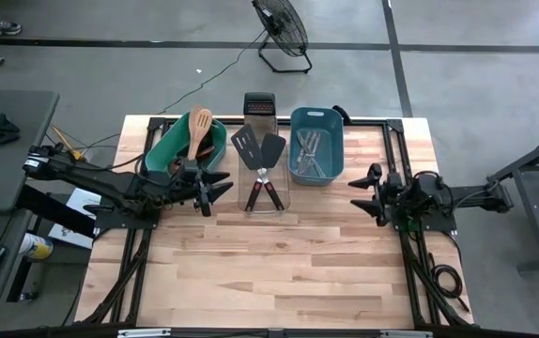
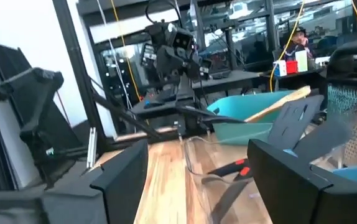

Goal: Pick & Place Kitchen Items
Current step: Return to Home Position

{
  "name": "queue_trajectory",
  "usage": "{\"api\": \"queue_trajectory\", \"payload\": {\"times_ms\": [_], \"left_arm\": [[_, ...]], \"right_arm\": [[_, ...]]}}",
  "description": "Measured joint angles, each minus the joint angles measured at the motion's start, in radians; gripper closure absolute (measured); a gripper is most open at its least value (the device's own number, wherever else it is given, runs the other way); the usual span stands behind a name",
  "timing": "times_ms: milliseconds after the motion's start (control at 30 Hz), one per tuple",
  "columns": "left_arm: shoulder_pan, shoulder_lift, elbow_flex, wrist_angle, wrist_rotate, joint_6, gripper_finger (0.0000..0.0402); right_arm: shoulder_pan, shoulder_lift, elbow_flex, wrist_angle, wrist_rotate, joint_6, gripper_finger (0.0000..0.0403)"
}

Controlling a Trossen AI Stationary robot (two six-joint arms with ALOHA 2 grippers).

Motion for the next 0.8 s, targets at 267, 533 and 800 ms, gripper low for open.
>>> {"api": "queue_trajectory", "payload": {"times_ms": [267,533,800], "left_arm": [[0.000,0.000,0.000,-0.003,0.056,0.006,0.0218],[0.000,0.000,0.000,-0.013,0.070,0.039,0.0218],[0.000,-0.033,0.000,-0.038,0.260,0.120,0.0218]], "right_arm": [[0.000,0.025,0.000,-0.118,-0.011,0.199,0.0135],[0.000,0.035,-0.001,-0.090,0.153,0.274,0.0135],[0.000,0.035,-0.001,-0.091,0.148,0.236,0.0135]]}}
